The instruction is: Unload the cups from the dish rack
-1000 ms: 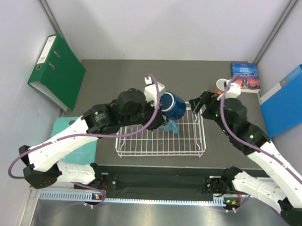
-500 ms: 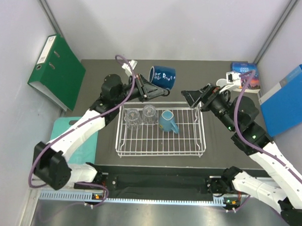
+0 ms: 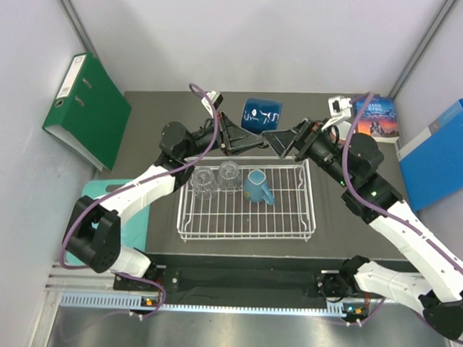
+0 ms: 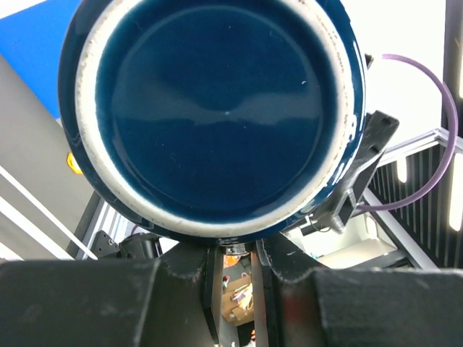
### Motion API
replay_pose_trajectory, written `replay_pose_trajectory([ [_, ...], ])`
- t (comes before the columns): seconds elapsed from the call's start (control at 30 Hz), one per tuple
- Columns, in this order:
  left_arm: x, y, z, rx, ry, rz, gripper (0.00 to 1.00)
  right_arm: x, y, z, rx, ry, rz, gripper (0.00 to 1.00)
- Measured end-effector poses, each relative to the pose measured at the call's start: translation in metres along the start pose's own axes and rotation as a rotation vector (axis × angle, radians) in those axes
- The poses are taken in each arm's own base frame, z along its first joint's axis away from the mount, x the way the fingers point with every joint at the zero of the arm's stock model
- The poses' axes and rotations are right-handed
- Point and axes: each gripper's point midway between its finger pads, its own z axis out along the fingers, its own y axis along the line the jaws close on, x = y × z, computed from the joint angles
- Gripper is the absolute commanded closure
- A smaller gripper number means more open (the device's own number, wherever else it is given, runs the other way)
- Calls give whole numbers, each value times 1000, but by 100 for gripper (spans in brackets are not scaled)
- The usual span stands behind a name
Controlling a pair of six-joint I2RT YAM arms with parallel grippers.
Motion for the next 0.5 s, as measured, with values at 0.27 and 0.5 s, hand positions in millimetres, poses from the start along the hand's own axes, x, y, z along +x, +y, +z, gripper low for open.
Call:
replay_pose_trajectory([
  [0.27,13,9,-7,-15,26,-20,100,-13,9,19,-40,-21,-17,18],
  [0.5,24,10,-5,-14,56,-32,100,6,7,41,-75,42,-2,52],
])
